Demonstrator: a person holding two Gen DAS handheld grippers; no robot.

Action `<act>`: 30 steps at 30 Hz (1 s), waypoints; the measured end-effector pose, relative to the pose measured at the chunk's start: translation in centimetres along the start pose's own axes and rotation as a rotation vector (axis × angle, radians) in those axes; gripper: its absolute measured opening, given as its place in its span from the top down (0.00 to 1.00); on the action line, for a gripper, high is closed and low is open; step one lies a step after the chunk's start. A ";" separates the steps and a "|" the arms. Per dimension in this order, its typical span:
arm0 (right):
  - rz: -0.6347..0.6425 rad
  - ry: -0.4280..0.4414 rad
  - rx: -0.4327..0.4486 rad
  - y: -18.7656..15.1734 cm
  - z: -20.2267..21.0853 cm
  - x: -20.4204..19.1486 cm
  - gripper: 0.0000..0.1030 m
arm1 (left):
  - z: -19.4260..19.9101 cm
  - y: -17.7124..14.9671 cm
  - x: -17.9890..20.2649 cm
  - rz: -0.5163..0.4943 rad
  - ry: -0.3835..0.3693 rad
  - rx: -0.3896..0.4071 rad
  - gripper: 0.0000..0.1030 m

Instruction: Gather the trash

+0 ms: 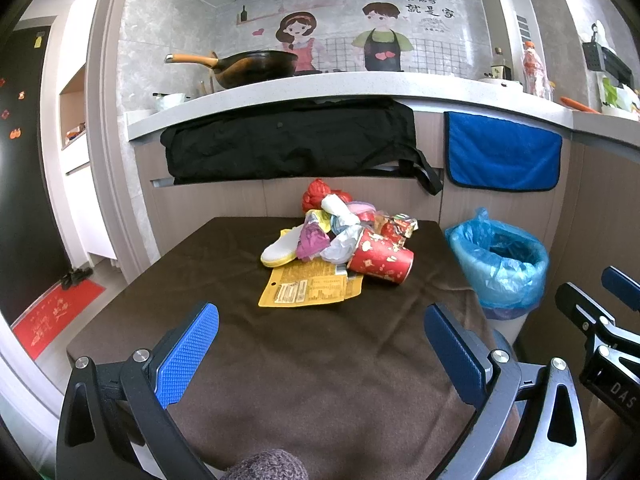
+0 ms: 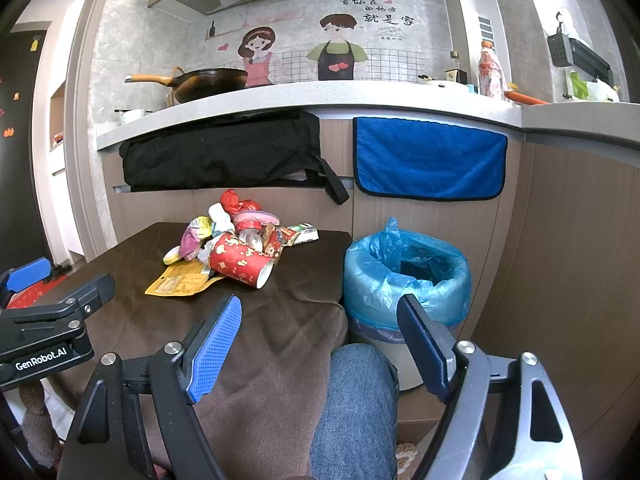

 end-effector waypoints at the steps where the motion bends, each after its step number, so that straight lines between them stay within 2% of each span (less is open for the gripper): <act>1: -0.001 0.000 0.000 0.0 0.0 0.0 0.25 | -0.1 0.0 0.0 0.001 0.001 0.000 0.01; 30: -0.009 -0.003 0.007 0.2 0.3 0.4 0.25 | 0.7 0.1 0.9 -0.002 -0.010 0.021 0.01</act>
Point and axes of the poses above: each gripper's, at about its wrist camera, not at the fingertips, and z roughly against the way its jaws point, x to its right, y to its top, the point moved 9 cm from there along -z, roughly the way its jaws point, and after that the axes turned 8 degrees about z, right-handed, at the moved point
